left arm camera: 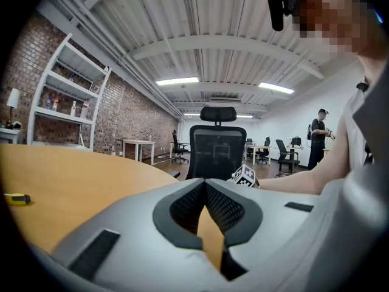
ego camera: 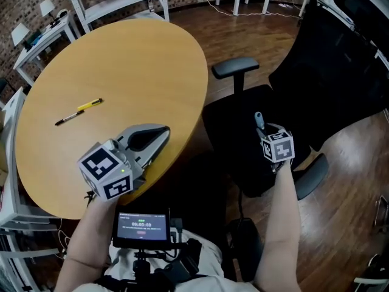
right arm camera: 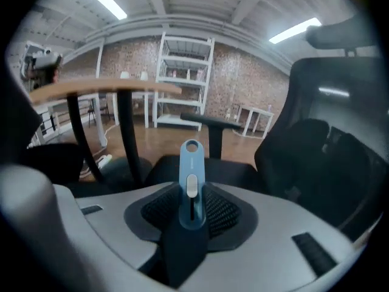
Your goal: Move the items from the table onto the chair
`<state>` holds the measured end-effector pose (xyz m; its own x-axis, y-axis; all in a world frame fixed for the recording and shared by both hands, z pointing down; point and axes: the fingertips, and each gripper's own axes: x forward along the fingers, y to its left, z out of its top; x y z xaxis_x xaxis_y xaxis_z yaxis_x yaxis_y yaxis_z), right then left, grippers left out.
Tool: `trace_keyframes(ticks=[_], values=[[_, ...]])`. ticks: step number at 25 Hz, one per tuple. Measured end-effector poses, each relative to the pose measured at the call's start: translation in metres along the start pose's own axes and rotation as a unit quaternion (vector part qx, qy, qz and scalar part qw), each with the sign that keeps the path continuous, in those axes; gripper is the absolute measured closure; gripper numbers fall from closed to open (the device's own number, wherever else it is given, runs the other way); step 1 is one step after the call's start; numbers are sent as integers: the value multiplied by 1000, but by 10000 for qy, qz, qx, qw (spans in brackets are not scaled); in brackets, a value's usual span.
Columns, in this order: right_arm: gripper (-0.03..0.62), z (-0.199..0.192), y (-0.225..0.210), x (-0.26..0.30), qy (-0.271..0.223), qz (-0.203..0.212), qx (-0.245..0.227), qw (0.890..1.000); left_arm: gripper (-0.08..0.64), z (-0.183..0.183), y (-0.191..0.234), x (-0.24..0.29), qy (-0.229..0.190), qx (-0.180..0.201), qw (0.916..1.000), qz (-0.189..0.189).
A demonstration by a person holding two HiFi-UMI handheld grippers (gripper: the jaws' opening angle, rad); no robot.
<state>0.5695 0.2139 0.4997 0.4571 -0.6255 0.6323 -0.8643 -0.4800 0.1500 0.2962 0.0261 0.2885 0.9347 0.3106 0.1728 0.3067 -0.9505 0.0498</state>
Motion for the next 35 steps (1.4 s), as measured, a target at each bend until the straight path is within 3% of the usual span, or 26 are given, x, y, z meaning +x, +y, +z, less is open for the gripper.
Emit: trace_keyframes(ticks=[3, 7, 11, 16, 18, 24, 27, 28, 31, 35], values=[[454, -59, -12, 38, 984, 41, -200, 9949, 548, 1, -3, 7, 16, 25, 10000, -51], [451, -101, -24, 67, 1631, -78, -349, 9860, 548, -1, -2, 8, 40, 18, 10000, -46], [448, -108, -28, 83, 1756, -49, -774, 9814, 548, 0, -2, 12, 52, 19, 10000, -31], [374, -109, -30, 85, 1728, -69, -653, 9828, 548, 2, -1, 10, 46, 36, 10000, -37], [376, -104, -33, 79, 1676, -191, -609, 9838, 548, 1, -1, 9, 41, 40, 10000, -37], [396, -46, -32, 48, 631, -466, -258, 9966, 549, 2, -2, 10, 31, 46, 10000, -55], [581, -4, -22, 23, -228, -572, -59, 9981, 551, 1, -5, 10, 26, 70, 9998, -157], [586, 13, -15, 12, -538, -517, 36, 9972, 551, 0, -6, 9, 30, 72, 9998, -182], [588, 73, 15, -27, -1543, -100, 276, 9876, 551, -2, -6, 4, 32, 70, 9997, -212], [587, 160, 79, -92, -2684, 840, 184, 9595, 551, -6, -6, -7, 3, 55, 9997, -231]])
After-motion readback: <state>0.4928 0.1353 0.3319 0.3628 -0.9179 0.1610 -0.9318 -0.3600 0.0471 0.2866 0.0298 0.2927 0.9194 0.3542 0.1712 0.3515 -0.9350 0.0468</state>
